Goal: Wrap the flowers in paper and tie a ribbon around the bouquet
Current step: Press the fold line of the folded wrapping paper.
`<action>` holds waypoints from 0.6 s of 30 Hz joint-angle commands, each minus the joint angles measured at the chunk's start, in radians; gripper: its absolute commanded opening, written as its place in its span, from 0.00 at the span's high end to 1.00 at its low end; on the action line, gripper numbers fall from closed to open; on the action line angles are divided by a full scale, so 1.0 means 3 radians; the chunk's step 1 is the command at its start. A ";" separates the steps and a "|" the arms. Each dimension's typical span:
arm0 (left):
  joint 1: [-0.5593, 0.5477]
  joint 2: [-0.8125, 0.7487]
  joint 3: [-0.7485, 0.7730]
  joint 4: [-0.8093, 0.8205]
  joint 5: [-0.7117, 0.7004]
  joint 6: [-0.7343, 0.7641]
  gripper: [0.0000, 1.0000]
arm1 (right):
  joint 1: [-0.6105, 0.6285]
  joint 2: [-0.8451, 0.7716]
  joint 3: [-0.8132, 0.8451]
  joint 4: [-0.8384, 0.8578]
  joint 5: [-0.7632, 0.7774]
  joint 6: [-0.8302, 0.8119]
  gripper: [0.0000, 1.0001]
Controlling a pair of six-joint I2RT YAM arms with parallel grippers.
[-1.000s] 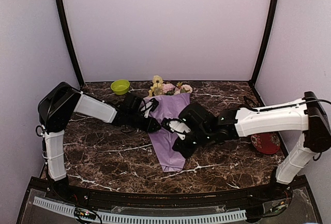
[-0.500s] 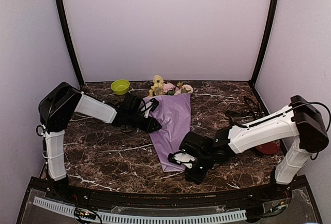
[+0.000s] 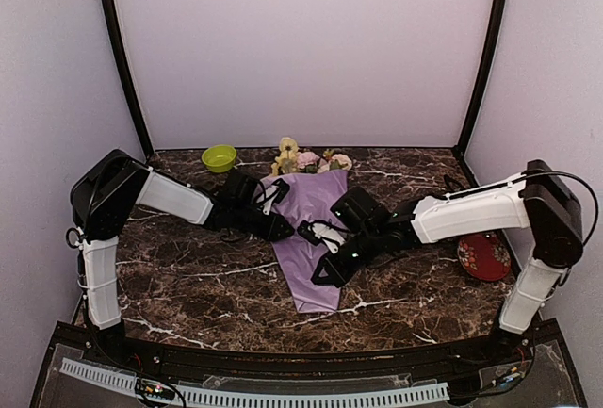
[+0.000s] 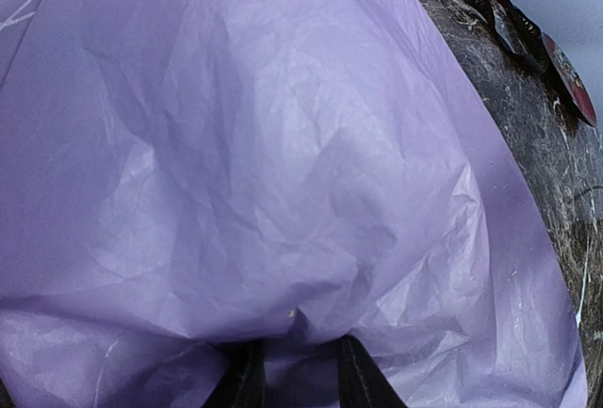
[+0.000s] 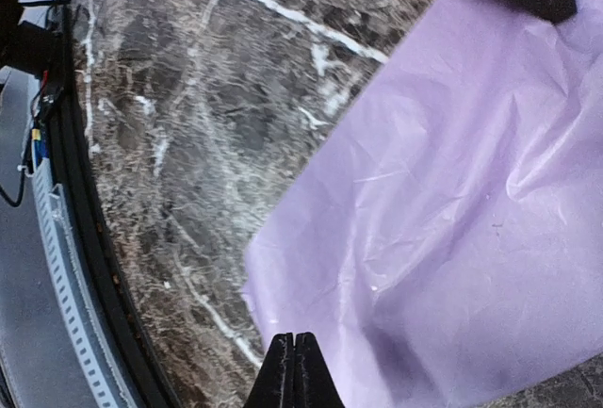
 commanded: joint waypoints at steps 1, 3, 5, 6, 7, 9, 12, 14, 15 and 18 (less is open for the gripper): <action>0.0029 0.0254 -0.0168 -0.0496 -0.0183 -0.0006 0.72 | -0.0072 0.0320 -0.0119 0.0007 0.0065 0.0076 1.00; 0.0029 0.0248 -0.0167 -0.0498 -0.0151 -0.0024 0.72 | -0.0040 0.0358 -0.0219 -0.0158 0.0191 0.0088 1.00; 0.0029 0.0248 -0.0160 -0.0481 -0.0112 -0.0014 0.72 | 0.0015 0.0256 -0.0371 -0.0278 0.0265 0.0089 1.00; 0.0029 0.0249 -0.0157 -0.0472 -0.0102 -0.0019 0.72 | 0.0032 0.0184 -0.0448 -0.0336 0.0273 0.0096 1.00; 0.0029 0.0249 -0.0152 -0.0468 -0.0114 -0.0021 0.72 | 0.0034 0.0081 -0.0511 -0.0391 0.0270 0.0100 1.00; 0.0029 0.0246 -0.0130 -0.0471 -0.0122 -0.0032 0.72 | 0.0035 -0.0141 -0.0587 -0.0607 0.0245 0.0067 1.00; 0.0029 0.0248 -0.0105 -0.0471 -0.0084 -0.0022 0.72 | -0.0001 -0.0503 -0.0600 -0.0745 0.0238 0.0046 1.00; 0.0029 0.0246 -0.0105 -0.0453 -0.0084 -0.0019 0.72 | -0.0094 -0.0610 -0.0523 -0.0653 0.0227 0.0024 0.98; 0.0029 0.0249 -0.0105 -0.0459 -0.0098 -0.0018 0.72 | -0.0154 -0.0606 -0.0455 -0.0565 0.0191 0.0000 0.98; 0.0029 0.0242 -0.0095 -0.0485 -0.0104 -0.0020 0.72 | -0.0362 -0.0391 -0.0142 -0.0195 0.0004 -0.0049 0.97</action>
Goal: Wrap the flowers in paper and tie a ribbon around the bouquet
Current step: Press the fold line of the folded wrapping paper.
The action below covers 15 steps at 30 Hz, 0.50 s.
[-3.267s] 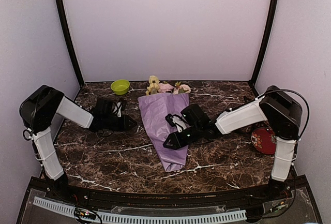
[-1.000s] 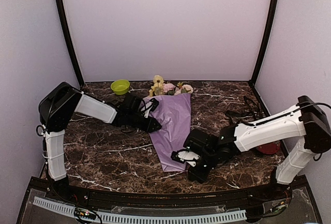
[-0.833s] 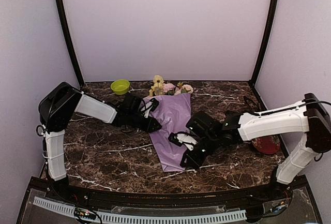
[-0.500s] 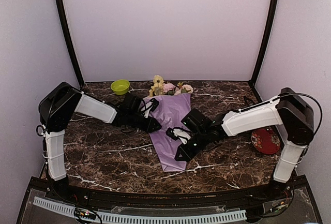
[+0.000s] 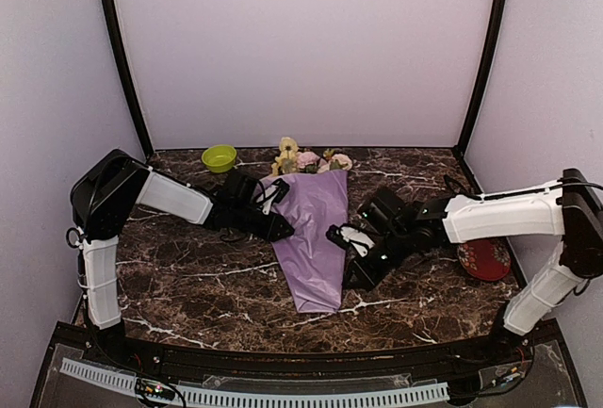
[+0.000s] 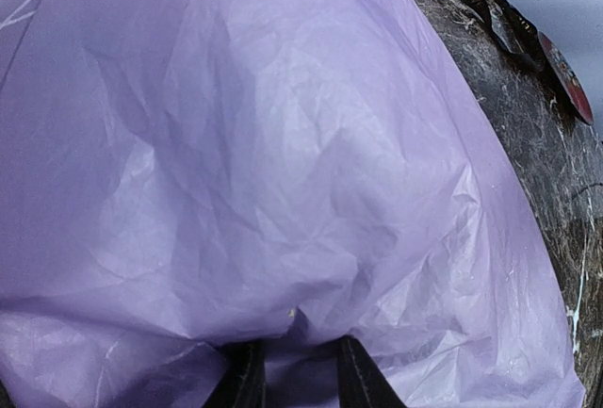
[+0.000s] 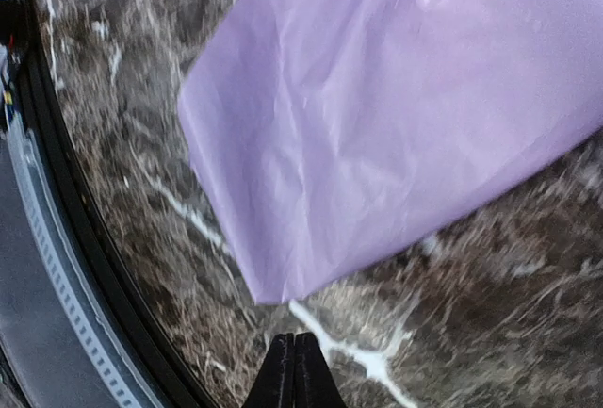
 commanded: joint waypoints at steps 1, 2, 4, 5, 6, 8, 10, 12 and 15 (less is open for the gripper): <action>0.0016 0.0235 -0.0091 -0.0513 -0.0171 -0.0019 0.72 | -0.0310 0.0326 0.0468 0.0584 -0.0256 -0.0081 0.97; 0.0016 0.0227 -0.0097 -0.0528 -0.0191 -0.0021 0.72 | -0.0388 0.0486 0.0567 0.0713 -0.0327 -0.0081 0.96; 0.0016 0.0207 -0.0111 -0.0549 -0.0232 -0.0026 0.72 | -0.0610 0.0839 0.0800 0.0839 -0.0434 -0.0046 0.97; 0.0016 0.0196 -0.0130 -0.0538 -0.0220 -0.0026 0.72 | -0.0751 0.1004 0.0921 0.0907 -0.0516 -0.0007 0.97; 0.0016 0.0188 -0.0142 -0.0528 -0.0210 -0.0023 0.72 | -0.0888 0.1181 0.1057 0.0984 -0.0586 0.0052 0.98; 0.0016 0.0170 -0.0157 -0.0556 -0.0250 -0.0019 0.72 | -0.1127 0.1490 0.1353 0.0978 -0.0609 0.0112 0.99; 0.0016 0.0134 -0.0186 -0.0580 -0.0341 -0.0028 0.72 | -0.1350 0.1791 0.1697 0.0793 -0.0402 0.0087 1.00; 0.0016 0.0096 -0.0231 -0.0562 -0.0400 -0.0043 0.72 | -0.1554 0.1975 0.1967 0.0651 -0.0155 0.0113 1.00; 0.0016 0.0087 -0.0265 -0.0555 -0.0388 -0.0025 0.72 | -0.1906 0.2148 0.2339 0.0403 0.0077 0.0284 1.00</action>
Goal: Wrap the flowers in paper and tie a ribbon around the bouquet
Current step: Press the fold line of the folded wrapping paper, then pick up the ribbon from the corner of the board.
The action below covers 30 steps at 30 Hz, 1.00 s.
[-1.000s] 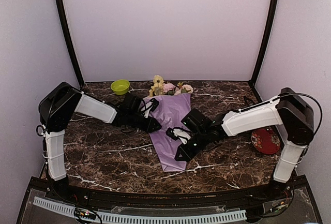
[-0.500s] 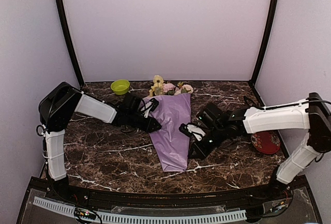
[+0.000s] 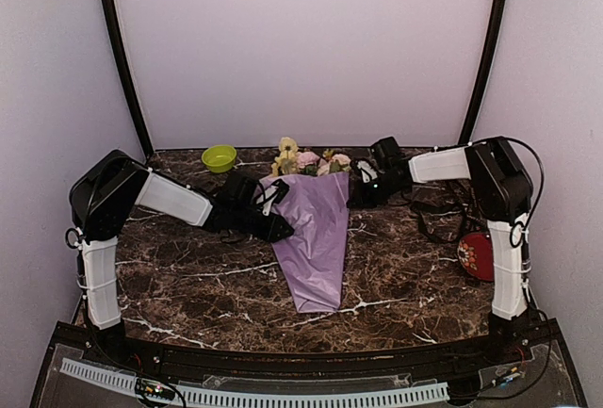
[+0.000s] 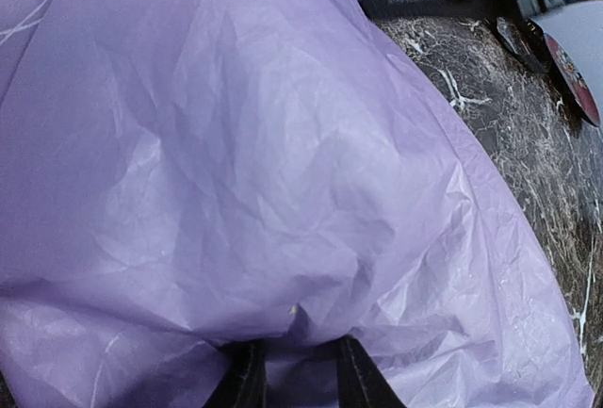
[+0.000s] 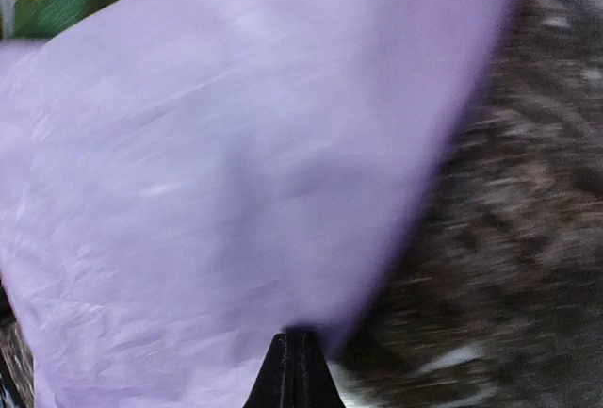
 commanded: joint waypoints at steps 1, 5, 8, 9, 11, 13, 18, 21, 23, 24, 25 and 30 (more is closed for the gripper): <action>0.0066 0.0115 -0.0217 -0.0559 -0.0265 -0.0008 0.72 | -0.0500 0.0103 0.0513 -0.0322 0.0408 0.0251 1.00; 0.0109 0.0108 -0.0211 -0.0599 -0.0251 0.0045 0.72 | -0.0935 -0.0175 0.0597 -0.0400 0.0726 0.0363 1.00; 0.0109 0.0099 -0.0193 -0.0643 -0.0273 0.0090 0.73 | -0.1105 -0.0443 0.0602 -0.0674 0.1220 0.0182 0.93; 0.0111 0.0094 -0.0189 -0.0656 -0.0292 0.0107 0.73 | -0.1145 -0.0515 0.0587 -0.0778 0.1412 0.0095 0.87; 0.0111 0.0080 -0.0183 -0.0672 -0.0317 0.0127 0.72 | -0.1261 -0.0617 0.0545 -0.0950 0.1740 -0.0034 0.77; 0.0112 0.0069 -0.0182 -0.0678 -0.0344 0.0146 0.73 | -0.1443 -0.0647 0.0521 -0.1076 0.1924 -0.0090 0.71; 0.0107 0.0062 -0.0204 -0.0675 -0.0341 0.0186 0.72 | -0.1872 -0.0351 0.0744 -0.1525 0.1644 -0.0181 0.54; 0.0112 0.0057 -0.0240 -0.0652 -0.0340 0.0179 0.72 | -0.1926 -0.0147 0.0836 -0.1527 0.1507 -0.0321 0.42; 0.0111 0.0057 -0.0260 -0.0633 -0.0327 0.0179 0.72 | -0.1926 0.0017 0.0949 -0.1548 0.1273 -0.0411 0.36; 0.0113 0.0057 -0.0271 -0.0622 -0.0325 0.0180 0.72 | -0.1927 0.0094 0.1020 -0.1575 0.1207 -0.0421 0.35; 0.0112 0.0057 -0.0277 -0.0616 -0.0330 0.0177 0.73 | -0.1923 0.0183 0.1104 -0.1613 0.1173 -0.0434 0.34; 0.0111 0.0041 -0.0288 -0.0620 -0.0307 0.0168 0.72 | -0.1915 0.0490 0.1324 -0.1665 0.1084 -0.0468 0.43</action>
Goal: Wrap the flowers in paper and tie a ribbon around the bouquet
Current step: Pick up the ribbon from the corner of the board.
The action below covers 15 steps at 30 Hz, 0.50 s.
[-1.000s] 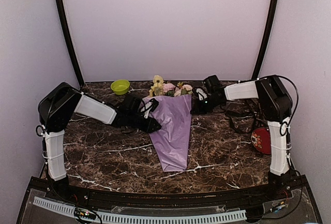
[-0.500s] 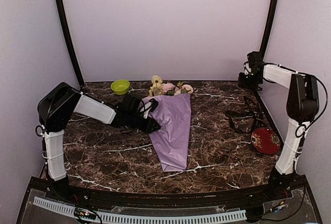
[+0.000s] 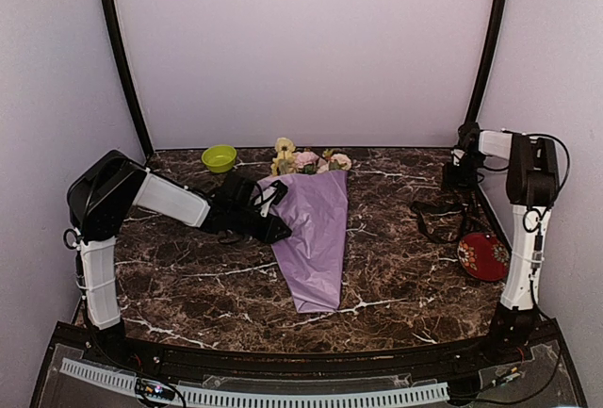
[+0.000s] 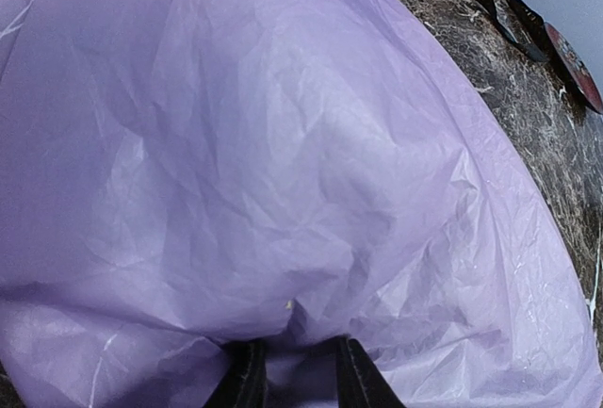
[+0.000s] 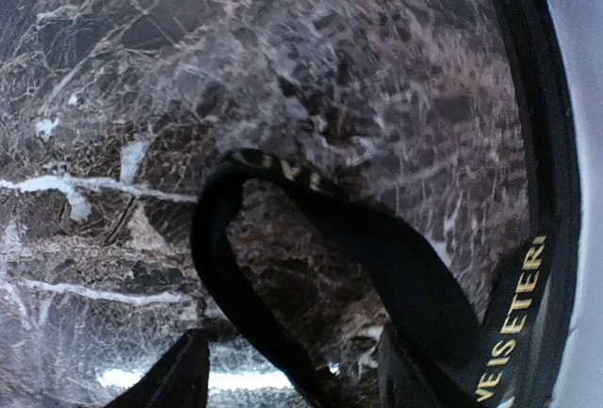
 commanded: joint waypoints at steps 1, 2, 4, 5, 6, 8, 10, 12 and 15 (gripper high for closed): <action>0.0087 0.0092 -0.0200 -0.0645 -0.0294 0.0030 0.72 | 0.0047 0.0177 0.0254 -0.0097 -0.0175 -0.0079 0.47; 0.0086 0.0093 -0.0196 -0.0653 -0.0309 0.0026 0.72 | 0.0062 0.0225 0.0271 -0.0094 -0.0143 -0.0071 0.50; 0.0087 0.0093 -0.0175 -0.0678 -0.0313 0.0021 0.72 | 0.0124 0.0323 0.0317 -0.0109 -0.0059 -0.0100 0.64; 0.0088 0.0087 -0.0157 -0.0694 -0.0306 0.0025 0.73 | 0.0160 0.0370 0.0358 -0.0122 0.0030 -0.0126 0.79; 0.0088 0.0087 -0.0144 -0.0703 -0.0294 0.0035 0.72 | 0.0200 0.0414 0.0428 -0.0142 0.0158 -0.0142 0.93; 0.0087 0.0085 -0.0129 -0.0711 -0.0291 0.0055 0.72 | 0.0252 0.0403 0.0564 -0.0169 0.0376 -0.0156 1.00; 0.0087 0.0087 -0.0115 -0.0742 -0.0324 0.0058 0.73 | 0.0273 0.0278 0.0742 -0.0156 0.0380 -0.0179 1.00; 0.0087 0.0075 -0.0118 -0.0755 -0.0328 0.0064 0.72 | 0.0271 0.0015 0.0924 -0.0090 0.0213 -0.0188 1.00; 0.0087 0.0076 -0.0138 -0.0731 -0.0318 0.0076 0.73 | 0.0267 -0.0616 0.1122 0.0355 -0.0073 -0.0118 1.00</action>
